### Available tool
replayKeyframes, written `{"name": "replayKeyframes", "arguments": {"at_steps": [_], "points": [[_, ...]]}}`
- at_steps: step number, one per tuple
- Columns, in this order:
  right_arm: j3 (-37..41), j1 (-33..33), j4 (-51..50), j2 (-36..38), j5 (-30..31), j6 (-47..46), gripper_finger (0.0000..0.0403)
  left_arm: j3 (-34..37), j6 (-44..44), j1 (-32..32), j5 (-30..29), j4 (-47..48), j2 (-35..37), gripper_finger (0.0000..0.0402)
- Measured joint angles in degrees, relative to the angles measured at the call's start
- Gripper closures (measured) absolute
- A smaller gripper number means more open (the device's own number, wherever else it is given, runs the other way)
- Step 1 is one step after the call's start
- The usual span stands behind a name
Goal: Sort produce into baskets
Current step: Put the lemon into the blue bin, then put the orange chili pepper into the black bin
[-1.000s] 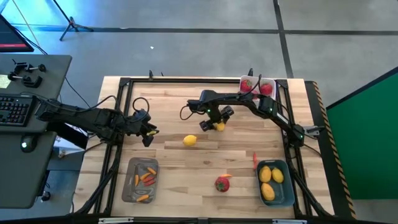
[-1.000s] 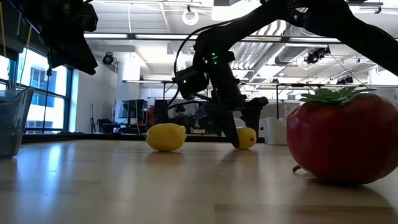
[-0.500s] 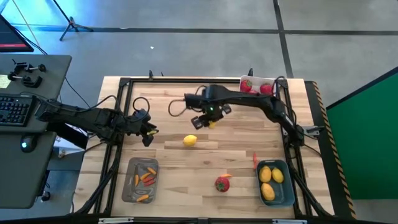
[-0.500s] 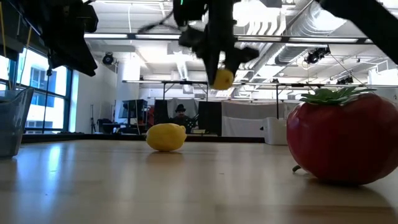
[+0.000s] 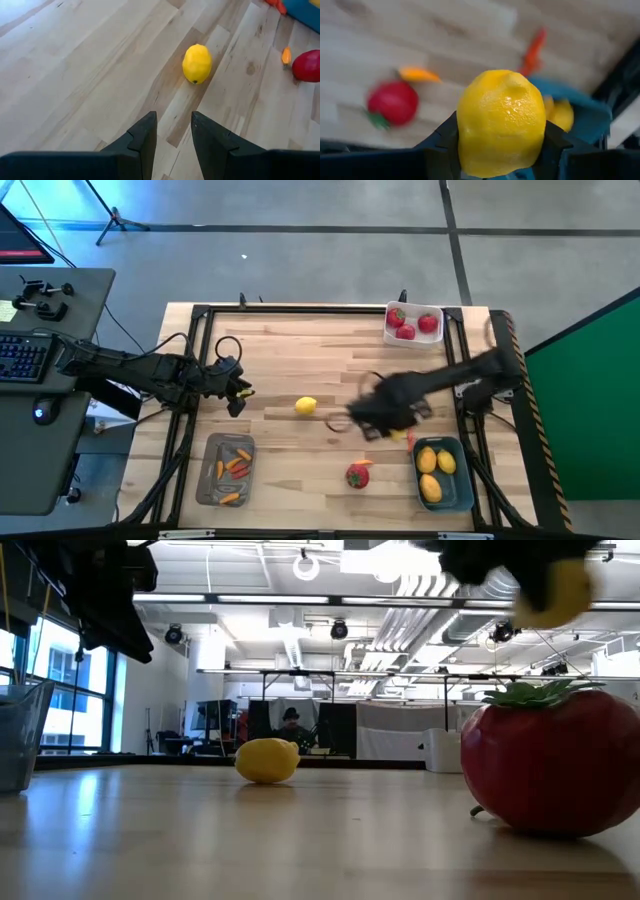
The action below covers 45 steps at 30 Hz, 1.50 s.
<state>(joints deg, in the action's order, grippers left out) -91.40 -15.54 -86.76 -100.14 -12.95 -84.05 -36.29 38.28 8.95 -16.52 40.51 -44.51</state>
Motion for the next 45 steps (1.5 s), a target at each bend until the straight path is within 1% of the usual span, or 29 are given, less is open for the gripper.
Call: {"name": "replayKeyframes", "arguments": {"at_steps": [5, 10, 14, 20, 23, 26, 28, 33, 35, 37, 41, 45], "points": [[14.6, -9.4, 7.5, 12.2, -4.3, -12.0, 0.0257, 0.0, 0.1, 0.0, -0.6, -0.2, 0.0, 0.0292], [26.1, -17.8, 13.7, 20.1, -7.0, -23.6, 0.0257, 0.0, 2.0, -1.5, -0.7, -0.3, 0.0, 0.0292], [33.1, -23.7, 22.0, 23.5, -7.2, -30.1, 0.0257, 0.0, 1.1, -2.8, -0.7, -0.5, 0.0, 0.0292], [40.1, -31.0, 32.9, 23.8, -8.1, -37.9, 0.0257, 0.0, 1.1, -4.2, -0.2, -0.5, 0.0, 0.0292], [41.7, -33.6, 35.9, 23.8, -8.3, -40.9, 0.0257, 0.0, 1.1, -4.7, -0.2, -0.5, 0.0, 0.0292], [42.1, -35.3, 36.8, 23.8, -9.4, -42.0, 0.0255, 0.0, 1.0, -5.2, 0.6, -0.5, 0.0, 0.0292], [42.1, -36.0, 36.8, 23.8, -11.2, -42.0, 0.0231, 0.0, 1.0, -5.5, 1.4, -0.5, -0.1, 0.0292], [42.1, -36.4, 35.6, 23.7, -15.9, -41.6, 0.0149, 0.0, -0.5, -5.7, 3.7, -1.0, -2.0, 0.0292], [42.1, -36.4, 35.4, 23.7, -17.2, -40.1, 0.0125, 0.0, -0.6, -5.7, 4.0, -1.5, -3.2, 0.0292], [42.1, -36.4, 35.5, 23.7, -18.1, -38.0, 0.011, 0.0, -0.7, -5.7, 4.0, -2.4, -4.3, 0.0292], [41.9, -36.2, 36.0, 23.7, -18.4, -35.3, 0.0101, 0.0, -1.5, -5.7, 4.0, -4.6, -6.3, 0.0292], [39.4, -36.2, 35.1, 23.7, -18.3, -33.1, 0.01, 0.0, -1.9, -5.7, 4.0, -4.8, -6.9, 0.0293]]}}
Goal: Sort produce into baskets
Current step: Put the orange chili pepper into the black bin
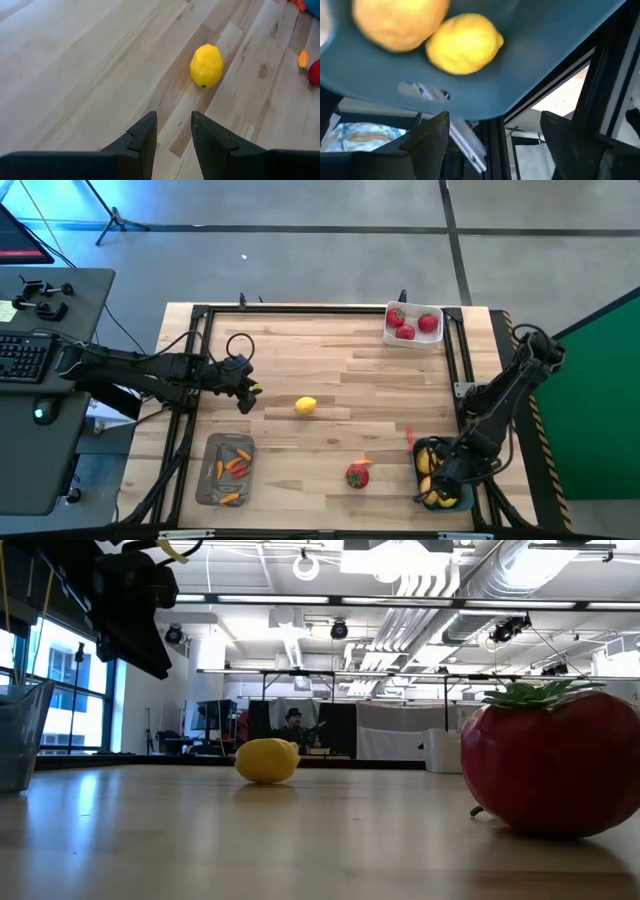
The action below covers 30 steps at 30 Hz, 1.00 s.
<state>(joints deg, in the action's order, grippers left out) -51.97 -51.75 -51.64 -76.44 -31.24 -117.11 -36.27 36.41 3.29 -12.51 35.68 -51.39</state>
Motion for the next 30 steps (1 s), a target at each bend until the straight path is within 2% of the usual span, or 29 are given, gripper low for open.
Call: {"name": "replayKeyframes", "arguments": {"at_steps": [3, 8, 12, 17, 23, 30], "points": [[-3.4, 0.0, -2.5, 0.0, 2.6, 1.6, 0.0099, 0.0, -0.8, 0.0, 0.0, 0.0, 0.7, 0.0302], [-10.1, 1.5, -7.2, 0.0, 11.1, 4.2, 0.0099, 0.0, -1.1, 0.0, 0.0, 0.0, 2.8, 0.033], [-12.7, 5.9, -12.0, 0.0, 16.5, 6.9, 0.0099, 0.0, -1.6, 0.0, -1.2, 0.5, 3.9, 0.0361], [-12.9, 13.7, -12.9, -0.2, 23.4, 16.1, 0.0099, 0.0, -2.1, 0.0, -2.0, 0.5, 4.6, 0.0397], [-12.9, 24.3, -14.8, -4.5, 25.1, 30.1, 0.0098, 0.0, -0.5, 0.8, -2.3, 0.4, 6.2, 0.0401], [-12.8, 36.6, -16.8, -11.3, 24.8, 40.0, 0.0101, 0.0, 1.6, 2.2, -3.2, 0.5, 8.1, 0.0401]]}}
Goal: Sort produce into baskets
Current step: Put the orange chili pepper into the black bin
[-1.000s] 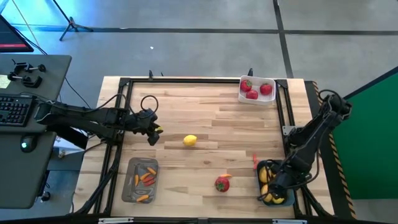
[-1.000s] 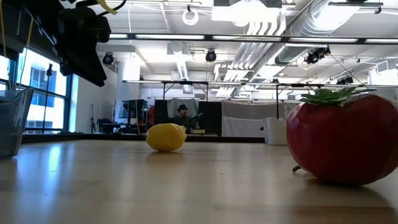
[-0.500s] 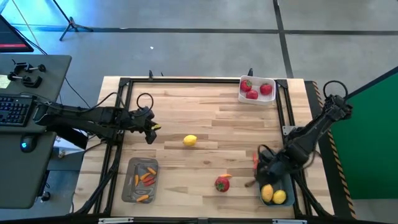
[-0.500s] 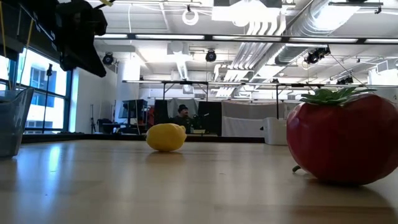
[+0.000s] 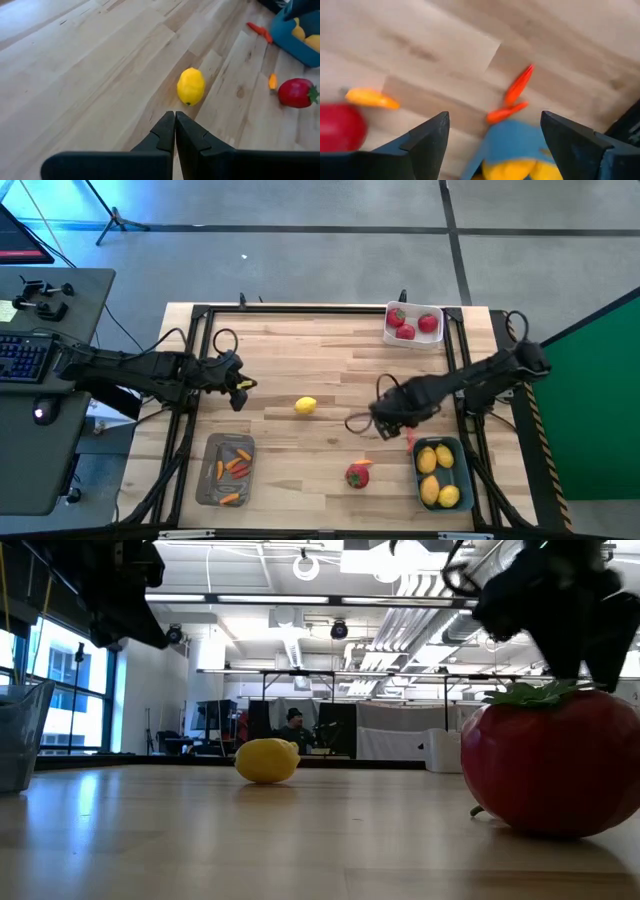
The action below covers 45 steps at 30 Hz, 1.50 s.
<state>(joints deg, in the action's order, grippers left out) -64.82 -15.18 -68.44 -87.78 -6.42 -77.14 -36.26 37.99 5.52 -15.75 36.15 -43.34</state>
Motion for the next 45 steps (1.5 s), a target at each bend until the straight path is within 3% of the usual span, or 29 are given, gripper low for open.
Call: {"name": "replayKeyframes", "arguments": {"at_steps": [6, 12, 16, 26, 37, 43, 45], "points": [[0.0, 7.7, -2.9, -3.9, -3.0, 9.5, 0.0146, 0.0, 0.3, 1.2, -0.2, 0.1, 0.2, 0.0401], [1.0, 11.1, -0.4, -6.9, -9.2, 15.5, 0.0197, 0.0, -0.1, 1.3, -1.9, 0.1, 0.2, 0.0401], [7.7, 12.1, 3.3, -7.1, -16.3, 14.1, 0.0217, 0.0, -0.1, 1.3, -1.9, 0.0, 0.2, 0.0401], [20.5, 12.1, 20.8, -4.8, -20.5, 6.4, 0.0249, 0.0, 0.0, 1.3, -1.9, 0.0, 0.2, 0.0401], [22.8, 12.1, 22.2, -4.6, -19.3, 5.7, 0.0306, 0.0, 0.4, 1.3, -1.9, 0.0, 0.2, 0.0401], [22.5, 12.2, 23.5, -3.4, -18.1, 8.8, 0.0361, 0.0, 0.4, 1.3, -1.7, -0.1, 0.2, 0.0401], [20.9, 12.2, 23.5, -2.7, -16.6, 10.3, 0.0383, 0.0, -0.6, 1.2, 1.3, -0.4, 0.2, 0.0401]]}}
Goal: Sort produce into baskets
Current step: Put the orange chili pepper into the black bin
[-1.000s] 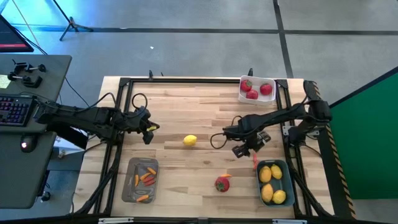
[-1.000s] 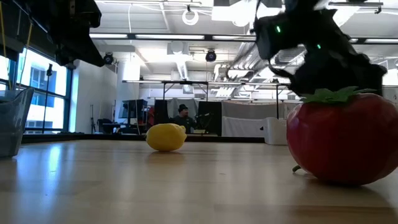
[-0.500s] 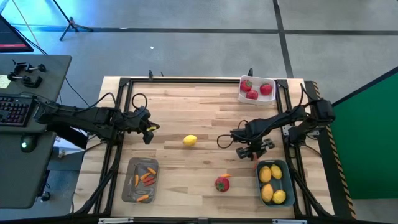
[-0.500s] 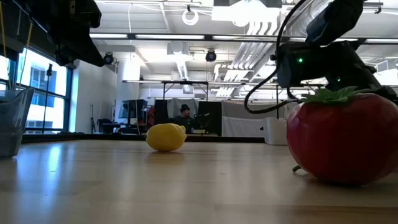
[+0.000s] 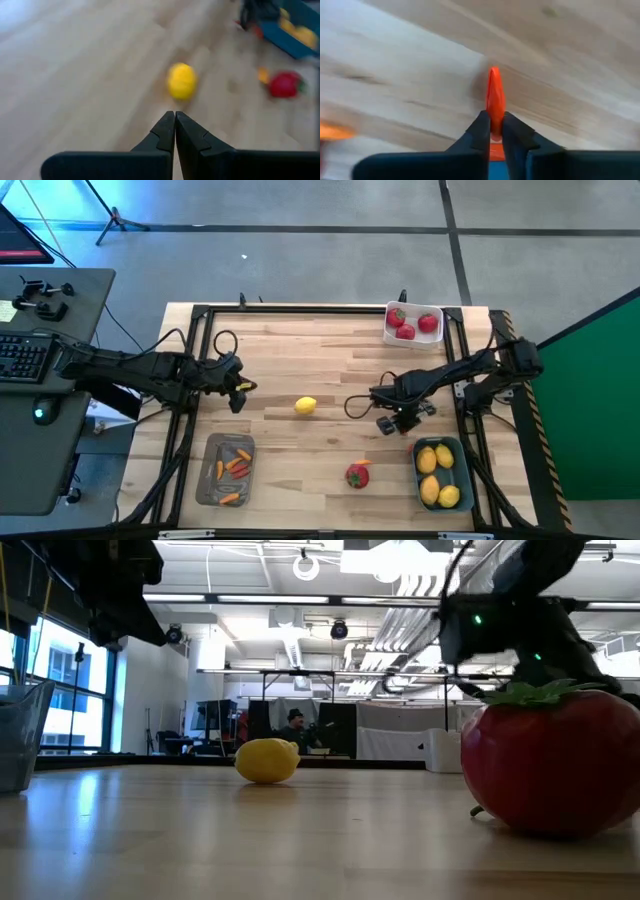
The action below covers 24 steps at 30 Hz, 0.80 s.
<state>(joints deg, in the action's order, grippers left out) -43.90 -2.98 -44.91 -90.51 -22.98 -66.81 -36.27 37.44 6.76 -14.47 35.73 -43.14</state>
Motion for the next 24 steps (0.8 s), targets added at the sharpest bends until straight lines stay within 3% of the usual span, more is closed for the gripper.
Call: {"name": "replayKeyframes", "arguments": {"at_steps": [4, 9, 17, 24], "points": [[-6.2, -0.2, 0.6, 1.0, 5.2, 3.1, 0.0395, 0.0, -2.2, 0.0, 9.0, -3.2, 0.2, 0.0401], [-17.2, -1.7, 9.5, 0.9, 15.4, 7.7, 0.0397, 0.0, -2.1, 0.0, 17.8, -16.4, 0.2, 0.0401], [-31.7, -5.3, 28.8, 0.8, 31.8, 24.4, 0.04, -0.1, -3.5, 0.0, 17.8, -36.7, -4.4, 0.0357], [-38.3, -6.2, 32.8, 0.8, 34.0, 34.0, 0.04, -2.2, -5.5, 0.0, 18.2, -49.0, -13.4, 0.0298]]}}
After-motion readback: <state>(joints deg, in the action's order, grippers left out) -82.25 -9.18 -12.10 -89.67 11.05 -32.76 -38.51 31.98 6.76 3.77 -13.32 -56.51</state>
